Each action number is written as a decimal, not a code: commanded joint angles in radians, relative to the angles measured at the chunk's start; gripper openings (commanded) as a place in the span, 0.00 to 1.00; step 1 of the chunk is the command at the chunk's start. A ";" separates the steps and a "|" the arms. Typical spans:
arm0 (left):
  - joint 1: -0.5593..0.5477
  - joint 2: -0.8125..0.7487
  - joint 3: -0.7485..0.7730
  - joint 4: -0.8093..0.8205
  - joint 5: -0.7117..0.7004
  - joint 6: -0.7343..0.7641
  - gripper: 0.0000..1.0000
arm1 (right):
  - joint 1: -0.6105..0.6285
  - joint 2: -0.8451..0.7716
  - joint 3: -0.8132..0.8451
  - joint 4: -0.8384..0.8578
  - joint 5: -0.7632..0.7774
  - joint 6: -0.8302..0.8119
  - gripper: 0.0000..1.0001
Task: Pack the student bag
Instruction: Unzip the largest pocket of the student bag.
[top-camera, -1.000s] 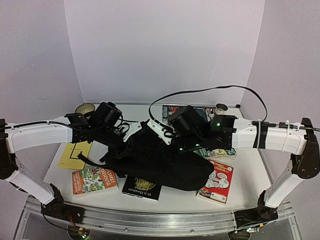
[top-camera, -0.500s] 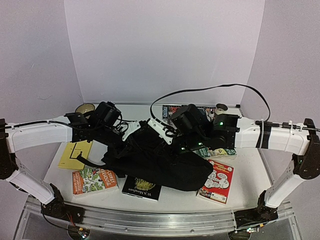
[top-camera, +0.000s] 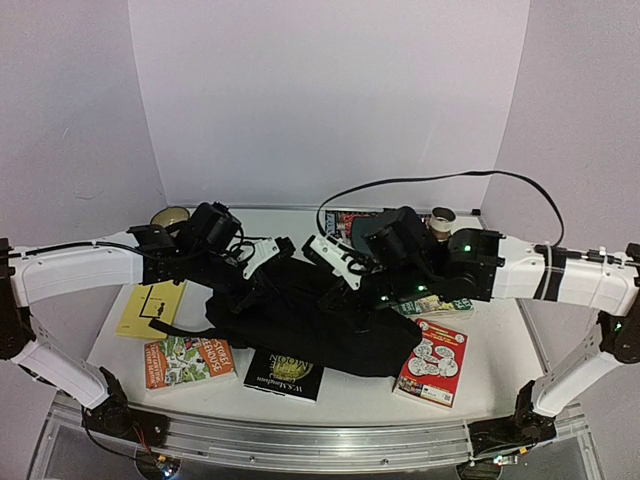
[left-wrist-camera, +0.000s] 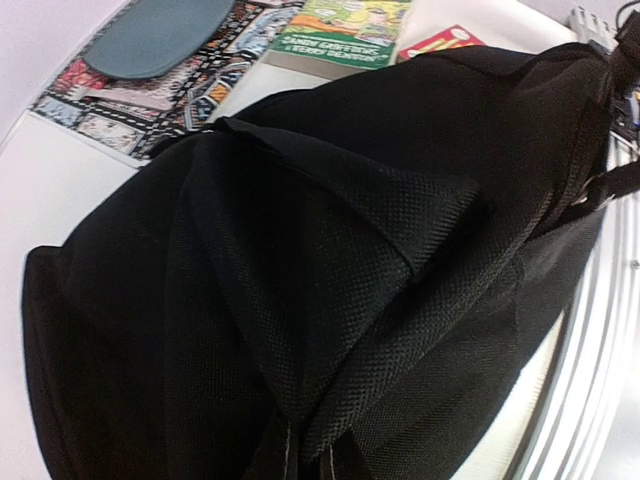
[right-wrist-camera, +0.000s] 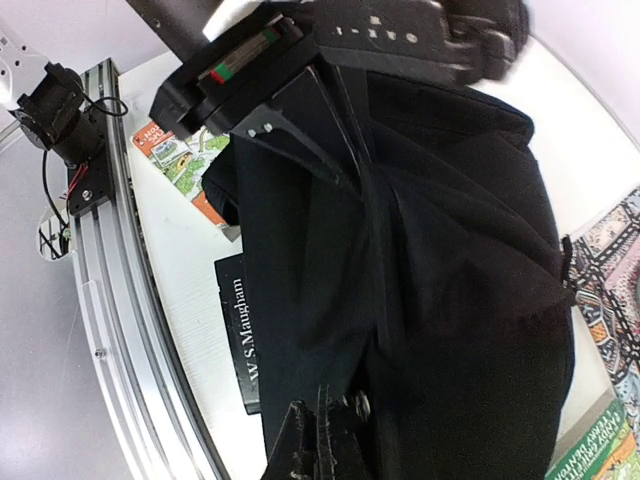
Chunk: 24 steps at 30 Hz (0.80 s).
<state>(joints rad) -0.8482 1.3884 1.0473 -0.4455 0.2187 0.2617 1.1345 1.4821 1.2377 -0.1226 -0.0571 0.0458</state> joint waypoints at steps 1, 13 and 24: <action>0.015 -0.071 0.012 0.036 -0.194 0.010 0.00 | -0.001 -0.101 -0.042 -0.058 0.051 -0.031 0.00; 0.051 -0.120 -0.117 0.037 -0.595 0.098 0.00 | -0.051 -0.173 -0.136 -0.108 0.015 -0.023 0.00; 0.065 -0.157 -0.081 0.120 -0.454 -0.133 0.65 | -0.040 0.054 -0.067 0.193 -0.230 0.091 0.00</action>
<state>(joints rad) -0.7896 1.2833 0.9352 -0.3998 -0.2510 0.2942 1.0835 1.4723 1.1158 -0.0622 -0.2100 0.0776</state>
